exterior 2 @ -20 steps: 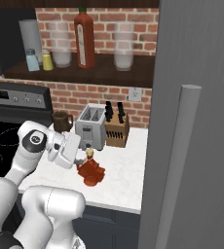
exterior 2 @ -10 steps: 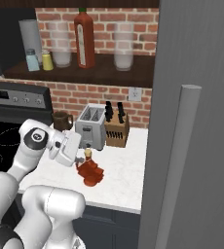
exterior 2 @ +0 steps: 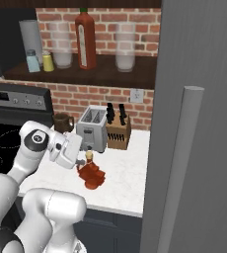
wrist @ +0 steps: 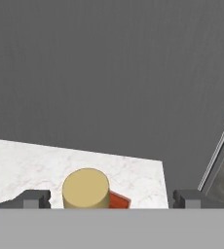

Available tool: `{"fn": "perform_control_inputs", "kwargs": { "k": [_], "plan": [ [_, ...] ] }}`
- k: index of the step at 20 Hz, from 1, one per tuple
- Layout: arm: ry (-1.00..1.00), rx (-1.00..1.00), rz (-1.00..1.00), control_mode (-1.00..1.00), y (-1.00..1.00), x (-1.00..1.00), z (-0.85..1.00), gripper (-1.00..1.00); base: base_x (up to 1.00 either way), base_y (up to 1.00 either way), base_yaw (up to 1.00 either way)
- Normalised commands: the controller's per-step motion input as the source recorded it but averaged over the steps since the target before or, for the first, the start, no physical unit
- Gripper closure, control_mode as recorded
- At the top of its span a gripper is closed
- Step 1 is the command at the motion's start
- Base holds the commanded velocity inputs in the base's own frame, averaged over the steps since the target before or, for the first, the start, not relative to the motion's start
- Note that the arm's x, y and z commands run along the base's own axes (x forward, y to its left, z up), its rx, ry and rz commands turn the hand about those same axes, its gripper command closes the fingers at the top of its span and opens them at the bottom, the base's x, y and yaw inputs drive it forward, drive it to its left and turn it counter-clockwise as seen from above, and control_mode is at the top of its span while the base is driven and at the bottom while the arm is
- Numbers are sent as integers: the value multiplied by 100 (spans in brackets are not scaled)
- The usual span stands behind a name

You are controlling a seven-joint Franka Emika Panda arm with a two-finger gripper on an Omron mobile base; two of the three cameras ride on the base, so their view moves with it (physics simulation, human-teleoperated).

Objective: Put the shaker and condiment bottle from the counter next to their counterparts in the cabinet.

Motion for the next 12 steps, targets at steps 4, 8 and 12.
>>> {"fn": "perform_control_inputs", "kwargs": {
  "k": [4,8,12],
  "plan": [
    [0,0,0,-100,0,0,-7,-100,0,0,0],
    [0,0,0,-100,0,0,-18,-100,0,0,0],
    [0,0,0,-100,0,9,-19,-100,0,0,0]
  ]
}}
